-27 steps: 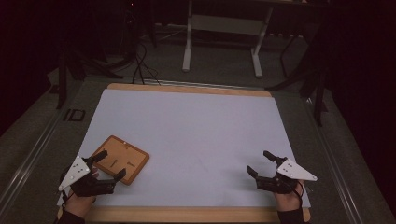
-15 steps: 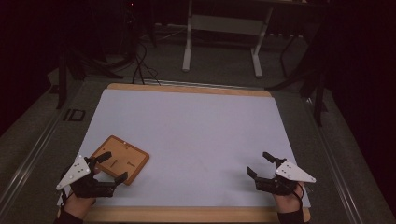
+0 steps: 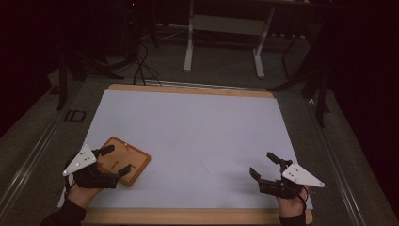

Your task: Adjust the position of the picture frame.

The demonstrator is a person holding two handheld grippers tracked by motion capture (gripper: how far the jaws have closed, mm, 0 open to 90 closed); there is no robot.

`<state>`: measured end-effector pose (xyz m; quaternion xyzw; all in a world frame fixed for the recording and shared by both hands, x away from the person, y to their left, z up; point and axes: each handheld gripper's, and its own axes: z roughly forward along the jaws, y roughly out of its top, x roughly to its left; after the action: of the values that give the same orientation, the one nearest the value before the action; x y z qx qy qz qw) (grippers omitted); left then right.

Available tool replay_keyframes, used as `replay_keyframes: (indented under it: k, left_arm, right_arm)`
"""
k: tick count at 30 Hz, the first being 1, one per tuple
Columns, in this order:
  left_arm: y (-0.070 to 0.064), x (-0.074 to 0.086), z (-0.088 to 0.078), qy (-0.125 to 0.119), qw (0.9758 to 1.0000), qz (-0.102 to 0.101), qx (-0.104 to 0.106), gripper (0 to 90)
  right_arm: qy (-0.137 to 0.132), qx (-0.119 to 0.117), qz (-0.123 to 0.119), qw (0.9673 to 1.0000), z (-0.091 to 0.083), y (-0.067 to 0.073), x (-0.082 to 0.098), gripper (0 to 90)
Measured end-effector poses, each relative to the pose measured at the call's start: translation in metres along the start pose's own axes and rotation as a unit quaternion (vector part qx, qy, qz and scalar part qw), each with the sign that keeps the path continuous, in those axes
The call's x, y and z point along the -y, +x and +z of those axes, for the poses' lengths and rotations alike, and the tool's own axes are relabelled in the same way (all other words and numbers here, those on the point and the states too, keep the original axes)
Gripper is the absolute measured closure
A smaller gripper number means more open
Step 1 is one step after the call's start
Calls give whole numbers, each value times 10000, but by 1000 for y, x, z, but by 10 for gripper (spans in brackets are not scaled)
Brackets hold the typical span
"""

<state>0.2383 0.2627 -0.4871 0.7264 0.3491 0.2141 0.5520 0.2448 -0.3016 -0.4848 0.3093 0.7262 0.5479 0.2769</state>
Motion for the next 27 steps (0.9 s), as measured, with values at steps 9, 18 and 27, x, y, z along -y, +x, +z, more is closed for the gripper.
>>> replay_keyframes:
  k: [9,18,27]
  left_arm:
    - [27,1,17,289,9993,-15,-233,60]
    - [48,11,35,790,9953,-175,-538,208]
    - [59,22,50,1272,9899,-171,-599,381]
  right_arm:
    - [54,-258,-38,9996,4,6,-2,153]
    - [90,-152,-71,9998,3,4,0,136]
    - [97,-228,32,9997,3,1,2,137]
